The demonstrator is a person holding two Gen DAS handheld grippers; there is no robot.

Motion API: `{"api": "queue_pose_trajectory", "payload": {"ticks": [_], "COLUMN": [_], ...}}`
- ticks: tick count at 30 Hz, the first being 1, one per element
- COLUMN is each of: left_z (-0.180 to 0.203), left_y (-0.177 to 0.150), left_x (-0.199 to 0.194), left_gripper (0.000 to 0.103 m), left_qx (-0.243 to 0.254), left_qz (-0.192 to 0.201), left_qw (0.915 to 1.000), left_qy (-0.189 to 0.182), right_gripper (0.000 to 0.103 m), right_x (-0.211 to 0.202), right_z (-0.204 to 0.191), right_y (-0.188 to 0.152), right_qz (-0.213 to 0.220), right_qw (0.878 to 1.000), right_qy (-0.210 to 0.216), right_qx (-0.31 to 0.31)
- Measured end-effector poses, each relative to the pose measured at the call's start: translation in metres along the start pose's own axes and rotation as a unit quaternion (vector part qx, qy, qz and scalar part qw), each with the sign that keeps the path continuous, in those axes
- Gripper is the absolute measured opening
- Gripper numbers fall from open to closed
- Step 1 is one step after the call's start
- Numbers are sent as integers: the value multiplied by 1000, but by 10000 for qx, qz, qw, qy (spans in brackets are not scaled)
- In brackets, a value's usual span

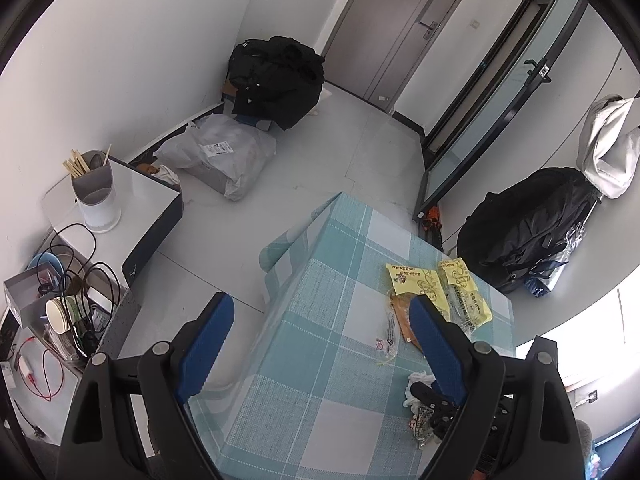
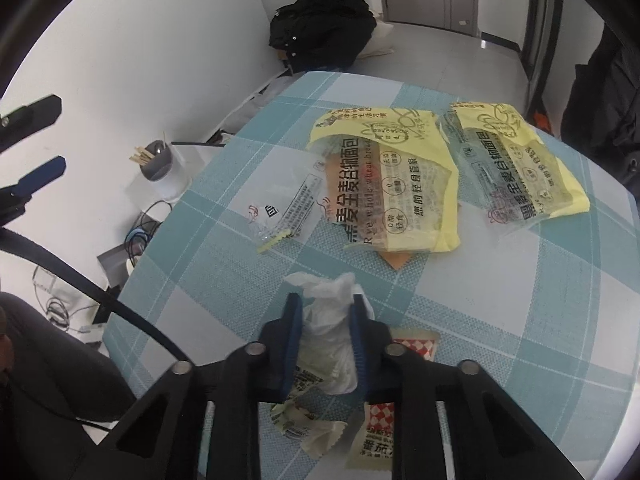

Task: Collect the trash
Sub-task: 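Lower the right gripper onto another white tissue and close it, then close the left gripper on the crumpled silver-green wrapper while the right gripper holds the tissue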

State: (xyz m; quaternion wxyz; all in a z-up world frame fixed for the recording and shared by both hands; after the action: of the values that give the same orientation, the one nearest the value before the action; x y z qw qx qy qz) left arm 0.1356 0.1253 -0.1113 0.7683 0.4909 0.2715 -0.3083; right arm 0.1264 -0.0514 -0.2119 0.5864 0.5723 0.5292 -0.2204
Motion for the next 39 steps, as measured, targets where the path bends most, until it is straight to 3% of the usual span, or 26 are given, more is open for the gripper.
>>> {"api": "queue_pose_trajectory", "payload": {"ticks": [5, 17, 22, 28, 36, 39], "left_z": [1, 17, 26, 54, 86, 89], "left_y": [-3, -23, -39, -77, -114, -120], "left_x": [4, 19, 30, 47, 54, 58], "left_gripper": [87, 87, 87, 87, 87, 87], "left_qx": [85, 304, 546, 1120, 1967, 2130], "left_qz": [-77, -598, -874, -1482, -1897, -1938], "left_qw": [9999, 9972, 9942, 9812, 9599, 9563], "left_qy": [37, -336, -321, -528, -622, -507], "right_gripper": [8, 7, 7, 7, 7, 7], "right_x": [-6, -54, -81, -107, -125, -132], "right_z": [-2, 1, 12, 26, 48, 54], "right_y": [3, 22, 26, 14, 0, -4], "right_qz": [112, 903, 1195, 1422, 1584, 1657], "right_qw": [9999, 9950, 9915, 9893, 9863, 9850], "right_qy": [124, 290, 280, 17, -63, -75], "right_qx": [8, 325, 426, 327, 463, 474]}}
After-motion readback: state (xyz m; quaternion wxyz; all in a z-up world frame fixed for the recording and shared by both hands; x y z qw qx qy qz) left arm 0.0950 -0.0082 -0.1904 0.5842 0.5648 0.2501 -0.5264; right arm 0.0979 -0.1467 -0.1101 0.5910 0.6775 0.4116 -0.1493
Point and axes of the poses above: each gripper's, at about its wrist camera, not at the fingertips, and x roughly the way its jaws point, z to its right, y to its top, the point moved 8 cm from there along x, roughly the way its jaws point, and after that the axes turned 2 degrees about x, right-handed, at the moved point
